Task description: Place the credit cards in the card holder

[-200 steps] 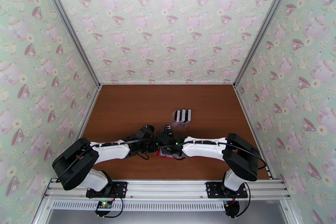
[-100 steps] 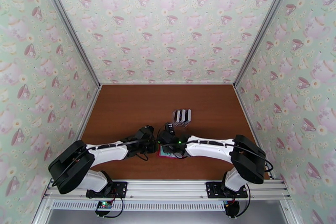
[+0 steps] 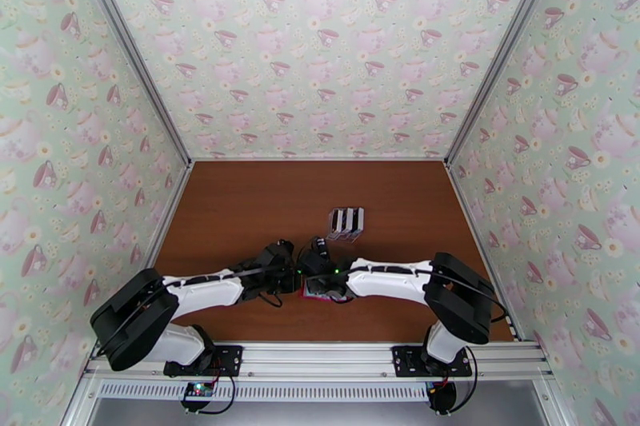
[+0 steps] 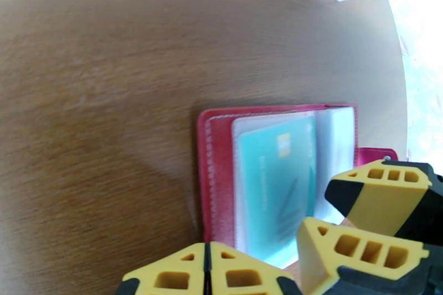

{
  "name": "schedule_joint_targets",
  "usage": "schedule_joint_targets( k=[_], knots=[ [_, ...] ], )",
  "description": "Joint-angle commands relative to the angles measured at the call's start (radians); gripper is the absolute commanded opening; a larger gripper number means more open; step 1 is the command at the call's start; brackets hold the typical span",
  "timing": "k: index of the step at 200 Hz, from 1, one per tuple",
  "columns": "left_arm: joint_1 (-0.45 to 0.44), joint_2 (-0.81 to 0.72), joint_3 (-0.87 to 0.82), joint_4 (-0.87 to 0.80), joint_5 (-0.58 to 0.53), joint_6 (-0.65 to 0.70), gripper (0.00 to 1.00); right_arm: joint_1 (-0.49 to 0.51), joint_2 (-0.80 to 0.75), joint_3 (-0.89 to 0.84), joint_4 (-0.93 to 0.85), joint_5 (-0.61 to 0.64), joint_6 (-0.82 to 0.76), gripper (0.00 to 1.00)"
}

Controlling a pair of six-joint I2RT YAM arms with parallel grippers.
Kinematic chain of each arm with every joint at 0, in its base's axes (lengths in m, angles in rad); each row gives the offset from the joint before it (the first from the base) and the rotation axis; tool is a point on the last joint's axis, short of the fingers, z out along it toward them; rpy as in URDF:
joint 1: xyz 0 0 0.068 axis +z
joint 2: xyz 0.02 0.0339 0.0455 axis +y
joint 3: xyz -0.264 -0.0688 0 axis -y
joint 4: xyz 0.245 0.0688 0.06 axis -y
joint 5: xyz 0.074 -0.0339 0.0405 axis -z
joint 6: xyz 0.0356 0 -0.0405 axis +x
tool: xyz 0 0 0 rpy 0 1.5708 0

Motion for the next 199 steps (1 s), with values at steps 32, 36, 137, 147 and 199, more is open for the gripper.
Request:
schedule_joint_targets(
  k=[32, 36, 137, 147, 199],
  knots=[
    [-0.008, 0.035, -0.027, 0.030, 0.015, -0.018, 0.08, 0.002, 0.022, -0.010, 0.006, -0.002, 0.020, 0.41],
    [-0.008, 0.037, -0.029, 0.032, 0.015, -0.017, 0.08, 0.002, 0.020, -0.013, 0.005, 0.002, 0.024, 0.41],
    [-0.008, 0.045, -0.034, 0.040, 0.017, -0.018, 0.07, 0.002, 0.012, -0.043, 0.037, -0.018, 0.044, 0.41],
    [-0.007, 0.044, -0.036, 0.042, 0.016, -0.019, 0.07, 0.002, 0.011, -0.043, 0.053, -0.031, 0.042, 0.40],
    [-0.009, 0.042, -0.051, 0.063, 0.021, -0.035, 0.04, 0.002, 0.026, 0.001, 0.066, -0.062, 0.019, 0.34]
  ],
)
